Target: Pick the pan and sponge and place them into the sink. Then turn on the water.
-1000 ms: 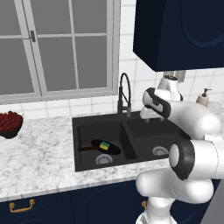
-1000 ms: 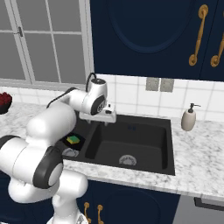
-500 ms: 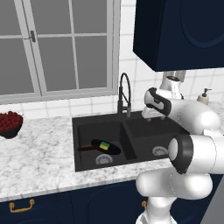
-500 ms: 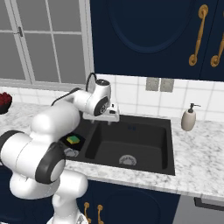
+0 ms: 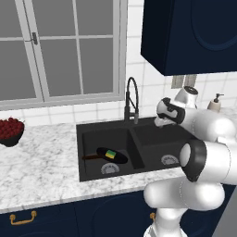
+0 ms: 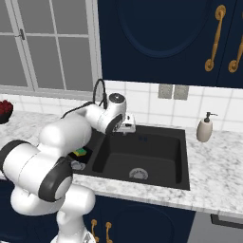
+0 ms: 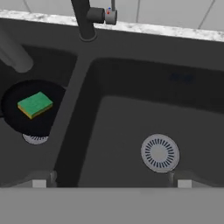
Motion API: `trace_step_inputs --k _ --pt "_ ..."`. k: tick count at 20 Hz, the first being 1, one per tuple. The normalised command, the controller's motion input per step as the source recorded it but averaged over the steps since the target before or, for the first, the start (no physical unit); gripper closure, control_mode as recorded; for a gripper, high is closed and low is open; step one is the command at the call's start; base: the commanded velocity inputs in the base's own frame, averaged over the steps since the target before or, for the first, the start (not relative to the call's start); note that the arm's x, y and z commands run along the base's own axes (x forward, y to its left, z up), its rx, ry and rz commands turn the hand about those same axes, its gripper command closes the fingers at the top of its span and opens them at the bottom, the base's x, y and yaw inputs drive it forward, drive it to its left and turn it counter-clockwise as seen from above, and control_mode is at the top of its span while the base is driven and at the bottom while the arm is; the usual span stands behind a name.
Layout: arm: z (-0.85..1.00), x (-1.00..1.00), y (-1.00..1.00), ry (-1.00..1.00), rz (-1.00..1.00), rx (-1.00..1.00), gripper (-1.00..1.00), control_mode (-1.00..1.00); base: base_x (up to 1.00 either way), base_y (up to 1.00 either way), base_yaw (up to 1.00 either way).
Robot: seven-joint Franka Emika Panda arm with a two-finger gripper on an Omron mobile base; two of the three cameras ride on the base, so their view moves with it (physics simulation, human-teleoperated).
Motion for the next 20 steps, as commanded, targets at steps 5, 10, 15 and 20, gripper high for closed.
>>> trace_step_inputs --k 5,10,15,20 --pt "-0.08 0.07 -0.12 -0.19 0.02 0.0 -1.0 -1.0 0.0 0.0 0.0" --pt "-0.1 0.34 -0.03 -0.11 0.02 0.0 -1.0 -1.0 0.0 0.0 0.0" --pt "0.0 0.38 0.0 -0.16 0.0 0.0 -1.0 -1.0 0.0 0.0 0.0" --pt "0.0 0.09 -0.03 -0.25 0.02 0.04 -1.0 -1.0 0.0 0.0 0.0"
